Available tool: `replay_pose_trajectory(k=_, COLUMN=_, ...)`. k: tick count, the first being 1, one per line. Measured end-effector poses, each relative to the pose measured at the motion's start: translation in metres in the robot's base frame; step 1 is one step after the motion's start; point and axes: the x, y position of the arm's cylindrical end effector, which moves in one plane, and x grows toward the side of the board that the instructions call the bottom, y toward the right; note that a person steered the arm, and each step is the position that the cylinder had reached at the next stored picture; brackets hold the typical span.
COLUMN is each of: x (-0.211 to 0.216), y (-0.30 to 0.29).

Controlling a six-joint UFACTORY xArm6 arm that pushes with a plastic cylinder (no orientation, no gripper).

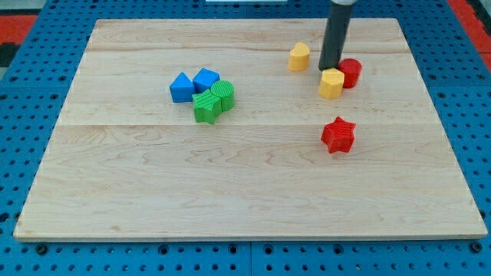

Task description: Push the yellow heart into yellow hexagon

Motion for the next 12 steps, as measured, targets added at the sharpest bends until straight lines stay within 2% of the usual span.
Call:
replay_pose_trajectory(k=2, x=-0.011, y=-0.031)
replay_pose_trajectory(k=3, x=-0.007, y=0.028)
replay_pose_trajectory(k=4, x=-0.003, y=0.051)
replay_pose_trajectory(k=5, x=-0.020, y=0.038)
replay_pose_trajectory(k=6, x=-0.027, y=0.077)
replay_pose_trajectory(k=7, x=-0.016, y=0.129)
replay_pose_trajectory(k=9, x=0.012, y=0.067)
replay_pose_trajectory(k=10, x=-0.046, y=0.075)
replay_pose_trajectory(k=11, x=-0.092, y=0.025)
replay_pose_trajectory(k=12, x=-0.101, y=-0.059)
